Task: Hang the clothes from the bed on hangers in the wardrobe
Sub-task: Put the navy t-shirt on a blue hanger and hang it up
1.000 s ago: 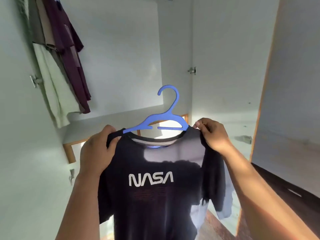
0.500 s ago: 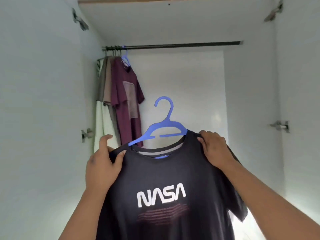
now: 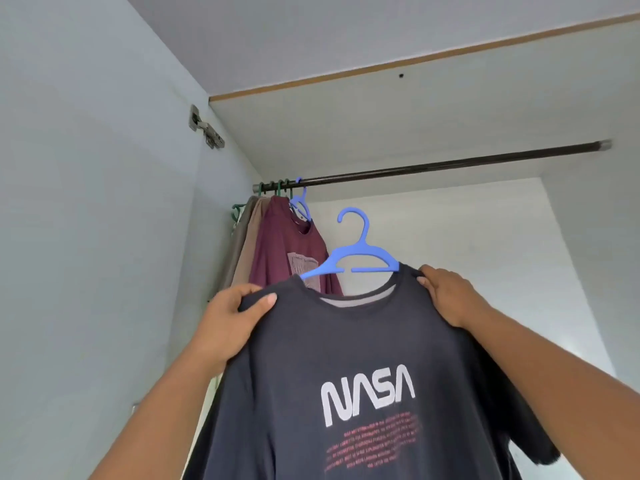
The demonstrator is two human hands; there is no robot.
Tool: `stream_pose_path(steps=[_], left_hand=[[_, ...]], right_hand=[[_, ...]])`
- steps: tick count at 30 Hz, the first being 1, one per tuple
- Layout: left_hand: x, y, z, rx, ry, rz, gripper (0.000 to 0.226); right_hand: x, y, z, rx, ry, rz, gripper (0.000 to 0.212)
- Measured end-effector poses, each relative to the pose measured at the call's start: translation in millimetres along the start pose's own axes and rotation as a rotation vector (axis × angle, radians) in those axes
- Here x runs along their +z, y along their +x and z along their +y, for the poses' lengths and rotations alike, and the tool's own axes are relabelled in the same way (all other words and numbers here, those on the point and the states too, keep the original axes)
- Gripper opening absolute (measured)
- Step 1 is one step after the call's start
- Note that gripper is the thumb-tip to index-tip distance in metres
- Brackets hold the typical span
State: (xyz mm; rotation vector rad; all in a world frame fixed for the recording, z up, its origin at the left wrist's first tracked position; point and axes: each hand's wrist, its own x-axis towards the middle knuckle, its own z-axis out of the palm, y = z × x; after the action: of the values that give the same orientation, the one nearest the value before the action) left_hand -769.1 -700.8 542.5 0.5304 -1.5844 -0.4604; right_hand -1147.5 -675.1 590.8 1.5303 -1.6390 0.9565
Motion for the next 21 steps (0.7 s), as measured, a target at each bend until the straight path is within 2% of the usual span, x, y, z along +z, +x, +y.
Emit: stream_pose_path(steps=[2,8,13,17,19,21], left_hand=[[12.8,42.4,-3.2,0.051,0.035,0.037,0.009],[57.3,149.3,14.4,0.178,0.128,0.156,0.012],[80.8,211.1,16.0,0.169,0.228,0.249,0.009],[100.0,255.0,11.9,0.195,0.277,0.352,0.008],[106.7,276.3,11.5,0.198,0.337,0.404,0.005],[111.4,296.6,14.3,0.166,0.391,0.436,0.007]], right_hand=[[14.0,36.2,9.5,0.033,0.035,-0.004,0.028],[52.2,125.0,16.8,0.237,0.025,0.193,0.039],[88.9,183.1,-12.7,0.37,0.38,0.311,0.05],[119.7,223.1,-43.6,0.293,0.676,0.195,0.064],[134.1,236.1,-61.6,0.219,0.721,0.109,0.074],[146.1,247.3,-76.3,0.15,0.714,0.093,0.08]])
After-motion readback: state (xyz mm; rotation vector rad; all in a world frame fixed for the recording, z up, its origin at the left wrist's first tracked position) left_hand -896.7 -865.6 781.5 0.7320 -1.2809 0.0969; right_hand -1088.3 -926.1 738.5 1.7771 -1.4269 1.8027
